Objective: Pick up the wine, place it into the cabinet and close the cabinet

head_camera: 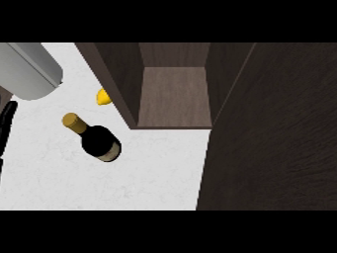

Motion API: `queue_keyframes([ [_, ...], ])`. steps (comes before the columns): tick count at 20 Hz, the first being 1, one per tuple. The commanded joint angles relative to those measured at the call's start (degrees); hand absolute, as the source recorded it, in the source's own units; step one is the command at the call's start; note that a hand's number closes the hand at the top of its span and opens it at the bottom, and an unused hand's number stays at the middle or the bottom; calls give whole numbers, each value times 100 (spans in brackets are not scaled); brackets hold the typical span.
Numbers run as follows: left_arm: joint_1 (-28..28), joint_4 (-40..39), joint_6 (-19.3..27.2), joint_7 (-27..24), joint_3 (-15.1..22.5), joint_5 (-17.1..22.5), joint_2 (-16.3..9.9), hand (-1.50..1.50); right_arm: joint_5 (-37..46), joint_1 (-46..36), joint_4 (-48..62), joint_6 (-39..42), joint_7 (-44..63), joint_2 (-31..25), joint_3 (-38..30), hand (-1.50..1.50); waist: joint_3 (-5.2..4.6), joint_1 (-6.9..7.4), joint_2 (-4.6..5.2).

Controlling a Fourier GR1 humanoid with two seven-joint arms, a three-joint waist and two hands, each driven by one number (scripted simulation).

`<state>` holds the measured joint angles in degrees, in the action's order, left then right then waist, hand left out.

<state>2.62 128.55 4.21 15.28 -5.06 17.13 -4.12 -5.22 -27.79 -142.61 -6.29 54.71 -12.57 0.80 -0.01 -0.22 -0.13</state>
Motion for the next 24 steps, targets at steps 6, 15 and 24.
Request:
queue_keyframes([
  [6, 545, -834, -506, -825, -18, -163, 109, -150, -881, -617, -613, -87, 942, -342, -639, -150, -3, -11, -9],
  [15, 575, -1821, -674, -1539, -51, -337, 259, -150, -531, -515, -575, -199, 725, -157, -400, -150, -1, 5, 0],
  [24, 510, -3418, -1230, -2797, -347, -411, 146, -150, -168, -121, -933, -245, 695, 6, 134, -150, -1, -13, 0],
])
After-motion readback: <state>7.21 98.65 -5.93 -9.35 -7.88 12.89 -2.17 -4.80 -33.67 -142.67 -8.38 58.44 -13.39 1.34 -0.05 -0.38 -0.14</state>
